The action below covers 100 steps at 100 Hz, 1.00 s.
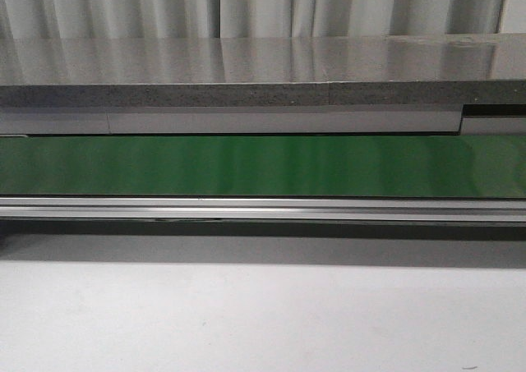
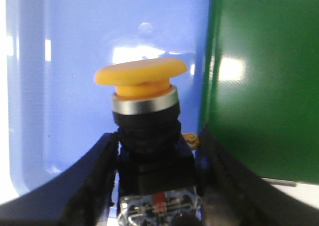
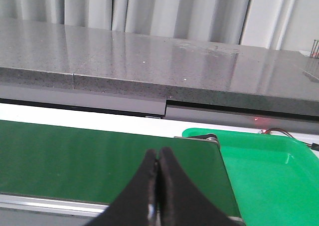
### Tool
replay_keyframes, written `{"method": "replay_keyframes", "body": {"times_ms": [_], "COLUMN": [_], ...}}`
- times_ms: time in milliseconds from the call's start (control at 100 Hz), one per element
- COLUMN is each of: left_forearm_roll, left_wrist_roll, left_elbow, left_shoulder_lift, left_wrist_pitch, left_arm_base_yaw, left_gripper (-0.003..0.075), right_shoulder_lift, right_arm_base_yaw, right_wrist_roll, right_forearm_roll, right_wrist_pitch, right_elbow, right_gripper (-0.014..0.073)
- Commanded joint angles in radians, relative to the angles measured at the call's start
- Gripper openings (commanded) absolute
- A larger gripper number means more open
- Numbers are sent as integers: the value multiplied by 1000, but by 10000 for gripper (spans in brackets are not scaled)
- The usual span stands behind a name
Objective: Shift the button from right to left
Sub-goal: 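Lift the button with the left gripper over the blue tray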
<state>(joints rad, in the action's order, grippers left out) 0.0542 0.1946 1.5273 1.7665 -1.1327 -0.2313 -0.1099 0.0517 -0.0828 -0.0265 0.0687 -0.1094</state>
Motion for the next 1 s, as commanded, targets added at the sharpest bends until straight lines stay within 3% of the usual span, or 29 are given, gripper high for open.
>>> {"method": "replay_keyframes", "body": {"times_ms": [0,250,810,900,990], "left_forearm_roll": [-9,-11,-9,-11,-13], "left_wrist_roll": [65,82,93,95,122], "left_elbow": [26,26,26,26,26], "left_shoulder_lift": [-54,-15,205,217,220], "left_wrist_pitch": [55,82,173,177,179], "left_arm_base_yaw": [-30,-86,-85,-85,-85], "left_gripper": [122,122,130,164,249], "right_shoulder_lift": [-7,-7,-7,-7,-7], "right_arm_base_yaw": [-3,-3,-3,-3,-3], "right_wrist_roll": [4,4,4,4,4], "right_forearm_roll": [8,8,8,8,8], "right_wrist_pitch": [-86,-86,-86,-86,-86], "right_elbow": [-24,-24,-24,-24,-24], "right_gripper": [-67,-67,-67,-67,-67]}}
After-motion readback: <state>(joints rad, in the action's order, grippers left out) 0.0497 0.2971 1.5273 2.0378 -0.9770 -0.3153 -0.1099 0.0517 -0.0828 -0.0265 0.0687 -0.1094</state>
